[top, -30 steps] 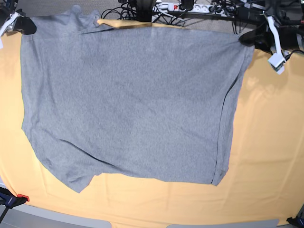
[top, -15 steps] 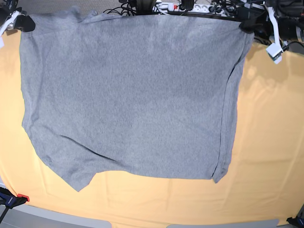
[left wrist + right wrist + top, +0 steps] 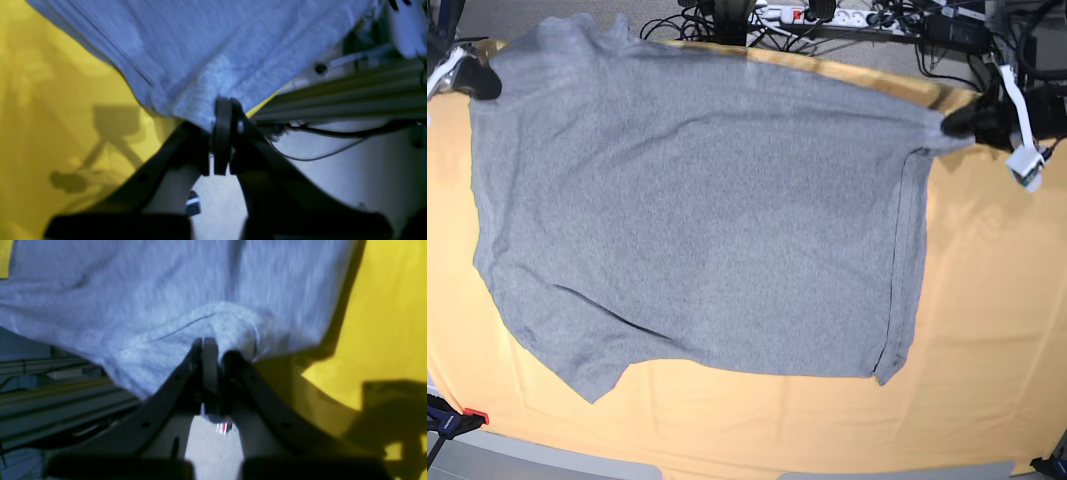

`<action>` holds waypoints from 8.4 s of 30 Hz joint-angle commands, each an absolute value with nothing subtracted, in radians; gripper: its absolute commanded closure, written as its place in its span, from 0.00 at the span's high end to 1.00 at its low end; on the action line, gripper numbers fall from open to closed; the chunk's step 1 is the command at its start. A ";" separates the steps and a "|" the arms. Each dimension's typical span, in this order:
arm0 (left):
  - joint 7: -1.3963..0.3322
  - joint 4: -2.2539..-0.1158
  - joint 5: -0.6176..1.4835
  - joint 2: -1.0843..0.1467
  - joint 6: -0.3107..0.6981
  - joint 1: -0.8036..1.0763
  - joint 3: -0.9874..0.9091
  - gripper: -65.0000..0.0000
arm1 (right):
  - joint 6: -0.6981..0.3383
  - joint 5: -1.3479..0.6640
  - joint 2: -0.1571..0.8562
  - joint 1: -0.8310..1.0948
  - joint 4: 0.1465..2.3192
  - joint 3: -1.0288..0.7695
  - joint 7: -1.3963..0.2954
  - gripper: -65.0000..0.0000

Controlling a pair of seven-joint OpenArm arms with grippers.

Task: Layout the t-shirt on the table in an organized manner, then fold the t-shirt properly
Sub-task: 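Hold the shoulders up and stretch the shirt taut between both grippers, then lower the shoulders onto the shirt body and open both grippers, then move the right gripper to the collar corner of the shirt, then grasp the shirt edge near the collar with the right gripper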

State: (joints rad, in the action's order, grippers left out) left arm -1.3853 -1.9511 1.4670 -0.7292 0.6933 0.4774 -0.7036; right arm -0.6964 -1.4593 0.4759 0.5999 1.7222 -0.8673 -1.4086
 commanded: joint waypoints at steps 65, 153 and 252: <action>-1.396 -2.275 1.484 -0.933 0.698 0.892 -1.065 0.00 | -0.698 -1.484 0.563 0.568 1.735 -0.987 -1.396 0.00; -1.055 -1.634 1.186 -0.905 0.698 -0.145 -0.130 0.76 | -0.698 -1.280 0.532 0.364 1.732 -0.727 -1.396 0.62; -1.081 -1.634 1.216 -0.897 0.698 -0.145 -0.130 0.76 | -0.572 -0.630 0.336 0.012 1.737 -0.496 -0.909 0.00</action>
State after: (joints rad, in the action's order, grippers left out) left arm -1.0996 -1.6249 1.1965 -0.8772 0.6933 -0.1253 -0.1181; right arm -0.5682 -0.6155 0.3199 0.0319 1.7248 -0.4923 -0.9390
